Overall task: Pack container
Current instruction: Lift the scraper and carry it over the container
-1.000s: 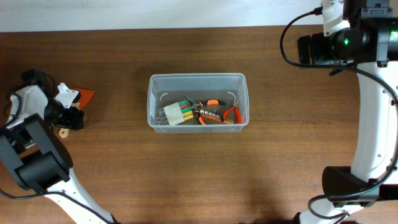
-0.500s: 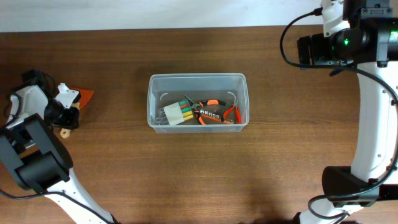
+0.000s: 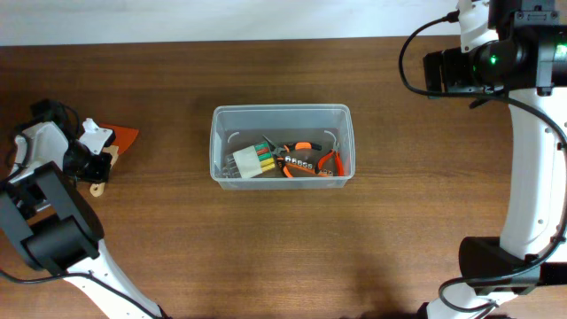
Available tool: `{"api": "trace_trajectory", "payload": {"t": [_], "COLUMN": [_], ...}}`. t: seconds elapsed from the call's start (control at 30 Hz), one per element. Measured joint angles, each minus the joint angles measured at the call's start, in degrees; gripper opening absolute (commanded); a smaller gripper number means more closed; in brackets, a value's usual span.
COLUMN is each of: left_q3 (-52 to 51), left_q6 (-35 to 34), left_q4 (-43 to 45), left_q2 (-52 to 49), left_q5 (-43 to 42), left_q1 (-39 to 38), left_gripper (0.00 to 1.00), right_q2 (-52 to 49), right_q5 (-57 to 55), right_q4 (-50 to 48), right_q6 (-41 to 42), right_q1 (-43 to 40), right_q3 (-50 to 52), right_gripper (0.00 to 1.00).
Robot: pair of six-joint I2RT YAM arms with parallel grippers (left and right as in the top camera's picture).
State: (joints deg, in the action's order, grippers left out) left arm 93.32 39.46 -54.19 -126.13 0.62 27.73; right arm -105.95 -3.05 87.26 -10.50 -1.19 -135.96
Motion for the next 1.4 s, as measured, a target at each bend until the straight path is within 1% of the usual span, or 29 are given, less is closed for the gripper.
{"api": "trace_trajectory", "payload": {"t": [0.2,0.7,0.8,0.9,1.03,1.17,1.27,1.4], "left_q3": [0.00,0.00,0.48,3.37,11.02,18.23,22.73,25.68], "left_q6": [0.00,-0.02,-1.07,-2.21,-3.30,-3.76,-4.42,-4.48], "left_q4": [0.00,-0.28,-1.97,-6.10,-10.56,-14.34,-15.93,-15.93], "left_q2": [0.00,0.00,0.00,0.00,0.76,4.28,7.85,12.83], "left_q5": [0.00,-0.66,-0.90,-1.09,-1.29,-1.33,-1.29,-1.29], "left_q1": [0.00,0.00,-0.39,-1.60,-4.44,-8.44,-12.63,-21.14], "left_gripper": [0.02,0.02,0.02,0.02,0.02,0.02,0.02,0.02], "right_q2": [0.00,0.00,0.00,0.00,0.00,0.00,0.00,0.00], "right_q5": [0.00,0.00,0.00,0.00,0.00,0.00,-0.02,0.00], "right_q4": [0.00,0.00,0.00,0.09,0.15,0.15,0.13,0.15], "right_q6": [0.04,0.04,0.02,0.02,0.07,0.04,0.07,0.02], "right_q1": [0.00,0.00,0.00,0.00,0.00,0.00,0.00,0.00], "right_q3": [0.00,0.00,0.00,0.00,0.00,0.00,0.00,0.00], "right_gripper": [0.99,0.99,0.99,0.99,0.99,0.99,0.99,0.99]}}
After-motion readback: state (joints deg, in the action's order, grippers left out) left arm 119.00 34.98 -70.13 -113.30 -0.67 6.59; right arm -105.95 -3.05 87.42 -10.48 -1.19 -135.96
